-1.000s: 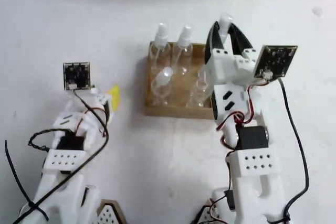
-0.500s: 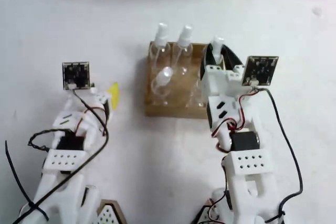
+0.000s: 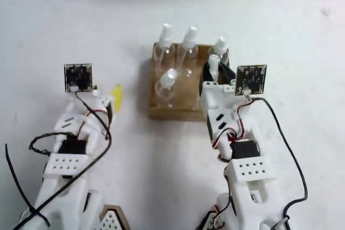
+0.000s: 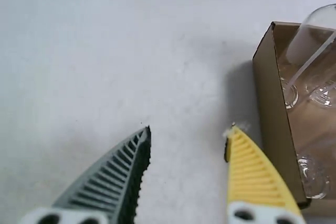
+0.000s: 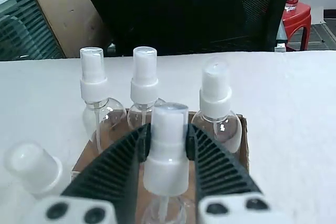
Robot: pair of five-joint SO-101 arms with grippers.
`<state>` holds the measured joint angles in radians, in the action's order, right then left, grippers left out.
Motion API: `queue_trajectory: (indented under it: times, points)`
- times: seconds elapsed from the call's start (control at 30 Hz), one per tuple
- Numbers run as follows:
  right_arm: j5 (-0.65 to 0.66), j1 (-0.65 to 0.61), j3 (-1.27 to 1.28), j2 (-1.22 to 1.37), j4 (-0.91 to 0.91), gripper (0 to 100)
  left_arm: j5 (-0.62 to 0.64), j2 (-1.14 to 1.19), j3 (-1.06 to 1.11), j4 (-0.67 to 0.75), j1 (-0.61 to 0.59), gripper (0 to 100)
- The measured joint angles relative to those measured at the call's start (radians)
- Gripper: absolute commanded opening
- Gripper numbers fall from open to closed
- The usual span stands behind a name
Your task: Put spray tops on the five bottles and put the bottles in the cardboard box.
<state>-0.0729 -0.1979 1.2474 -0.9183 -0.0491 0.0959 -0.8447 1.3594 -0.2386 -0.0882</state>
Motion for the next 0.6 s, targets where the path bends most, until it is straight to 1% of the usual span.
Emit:
queue_trajectory:
  times: [0.23, 0.43, 0.6]
  points:
    - [0.0, 0.0, 0.008, 0.002, 0.0, 1.9, 0.0, 0.0, 0.0, 0.0, 0.0, 22]
    - [0.005, 0.0, 0.018, 0.002, 0.0, 12.9, 0.0, 0.0, 0.0, 0.0, 0.0, 22]
    - [0.006, -0.028, 0.018, 0.002, 0.0, 14.7, 0.0, 0.0, 0.0, 0.0, 0.0, 22]
